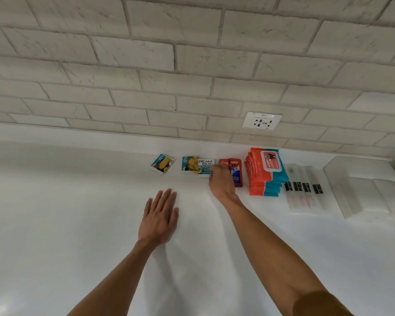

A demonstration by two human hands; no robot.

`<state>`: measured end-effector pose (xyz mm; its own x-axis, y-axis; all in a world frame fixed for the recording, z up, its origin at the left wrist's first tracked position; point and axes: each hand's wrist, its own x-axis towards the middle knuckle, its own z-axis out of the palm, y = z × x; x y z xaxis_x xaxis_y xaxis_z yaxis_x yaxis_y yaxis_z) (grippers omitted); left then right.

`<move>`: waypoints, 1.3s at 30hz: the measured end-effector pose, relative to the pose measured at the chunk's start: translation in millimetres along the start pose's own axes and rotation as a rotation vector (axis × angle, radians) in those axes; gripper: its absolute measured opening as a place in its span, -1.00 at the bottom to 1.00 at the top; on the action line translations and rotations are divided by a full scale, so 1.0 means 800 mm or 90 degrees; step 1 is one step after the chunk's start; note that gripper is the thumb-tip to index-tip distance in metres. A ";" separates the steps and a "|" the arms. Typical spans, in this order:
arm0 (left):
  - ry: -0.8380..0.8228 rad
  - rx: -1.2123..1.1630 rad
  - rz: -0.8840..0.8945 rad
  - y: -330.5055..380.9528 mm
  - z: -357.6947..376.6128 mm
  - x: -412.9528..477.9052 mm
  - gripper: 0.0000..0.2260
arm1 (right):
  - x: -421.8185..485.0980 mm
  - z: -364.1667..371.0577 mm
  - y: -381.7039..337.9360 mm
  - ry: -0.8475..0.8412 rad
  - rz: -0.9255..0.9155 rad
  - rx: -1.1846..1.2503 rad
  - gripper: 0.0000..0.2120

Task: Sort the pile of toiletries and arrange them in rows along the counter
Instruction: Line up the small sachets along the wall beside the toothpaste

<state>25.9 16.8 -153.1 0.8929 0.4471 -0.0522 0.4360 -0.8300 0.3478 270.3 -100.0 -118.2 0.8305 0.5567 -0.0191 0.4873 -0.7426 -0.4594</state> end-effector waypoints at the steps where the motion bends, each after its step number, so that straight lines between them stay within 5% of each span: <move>1: 0.000 -0.001 -0.001 0.001 0.000 0.000 -0.48 | -0.002 0.003 0.001 -0.002 -0.011 -0.047 -0.63; 9: -0.008 0.005 -0.002 -0.001 0.000 0.001 -0.47 | -0.023 0.025 -0.004 -0.069 -0.131 -0.253 -0.50; 30: 0.008 0.005 -0.001 -0.002 0.004 0.000 -0.48 | -0.004 0.024 -0.018 -0.128 -0.086 -0.250 -0.44; 39: 0.053 -0.052 0.000 -0.008 0.002 0.012 -0.53 | -0.034 0.025 -0.031 -0.037 -0.113 -0.176 -0.45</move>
<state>32.0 25.8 -156.9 0.8793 0.4756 0.0240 0.4220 -0.8016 0.4235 230.4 -89.5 -124.2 0.7129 0.7011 -0.0139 0.6847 -0.7002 -0.2024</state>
